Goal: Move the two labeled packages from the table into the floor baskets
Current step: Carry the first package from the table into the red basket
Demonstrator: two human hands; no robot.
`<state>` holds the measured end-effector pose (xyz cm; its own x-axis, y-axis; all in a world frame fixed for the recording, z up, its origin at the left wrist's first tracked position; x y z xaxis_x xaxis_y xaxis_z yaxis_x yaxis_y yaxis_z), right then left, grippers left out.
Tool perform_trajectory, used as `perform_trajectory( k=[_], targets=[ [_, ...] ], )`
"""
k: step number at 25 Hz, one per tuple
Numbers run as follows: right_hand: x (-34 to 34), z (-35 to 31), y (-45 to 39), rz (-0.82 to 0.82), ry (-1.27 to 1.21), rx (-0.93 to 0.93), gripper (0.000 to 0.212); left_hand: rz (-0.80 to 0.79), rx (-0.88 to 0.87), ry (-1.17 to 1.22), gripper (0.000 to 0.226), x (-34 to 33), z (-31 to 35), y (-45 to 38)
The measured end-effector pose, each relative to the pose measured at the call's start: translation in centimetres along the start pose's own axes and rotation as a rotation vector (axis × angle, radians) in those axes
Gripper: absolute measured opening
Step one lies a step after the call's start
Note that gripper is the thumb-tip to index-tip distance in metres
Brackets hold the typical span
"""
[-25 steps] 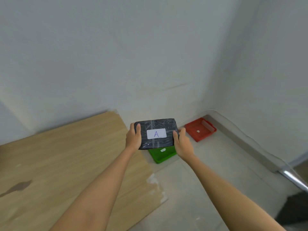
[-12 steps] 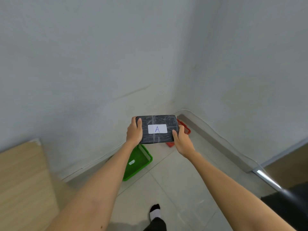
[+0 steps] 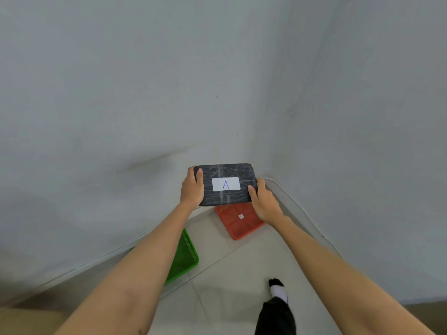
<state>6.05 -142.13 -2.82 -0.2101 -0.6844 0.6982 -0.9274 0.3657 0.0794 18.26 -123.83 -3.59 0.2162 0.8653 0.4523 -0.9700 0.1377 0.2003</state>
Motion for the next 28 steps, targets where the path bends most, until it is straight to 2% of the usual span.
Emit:
perform_trajectory(
  k=[5,9,14,18,22,25,28],
  targets=[
    [4.0,7.4,-11.6,-0.158,0.010,0.133,0.033,0.139,0.081,0.044,0.040,-9.7,2.1,-6.7],
    [7.0,13.4,-18.6,-0.290,0.046,0.241,0.034,0.245,0.218,0.133,0.039,-17.4,2.1,-8.8],
    [6.3,22.6,-23.3,-0.363,-0.033,0.231,0.033,0.276,0.321,0.154,0.038,-26.3,-0.8,-10.6],
    [0.2,32.4,-27.0,-0.333,-0.099,0.198,0.035,0.278,0.358,0.168,0.038,-33.8,-8.4,-14.6],
    [-9.5,44.1,-31.1,-0.294,-0.181,0.183,0.037,0.267,0.394,0.211,0.037,-41.9,-19.7,-19.8],
    [-17.2,52.2,-34.2,-0.272,-0.208,0.183,0.038,0.273,0.510,0.310,0.029,-47.1,-28.9,-23.8],
    [-24.0,59.0,-36.9,-0.259,-0.217,0.206,0.037,0.253,0.532,0.319,0.018,-51.6,-36.6,-27.7]
  ],
)
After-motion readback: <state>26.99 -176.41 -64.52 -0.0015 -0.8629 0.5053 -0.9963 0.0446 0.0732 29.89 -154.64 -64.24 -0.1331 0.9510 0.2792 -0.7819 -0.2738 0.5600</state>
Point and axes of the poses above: each hand's wrist, its own y-axis away from the middle knuckle, its own x-axis out of the back of the hand, z = x × y, the point moved 5 cm from there along -y, towards the middle knuckle, and after that the axes turned 7 degrees about x, right-handed, at the moved point
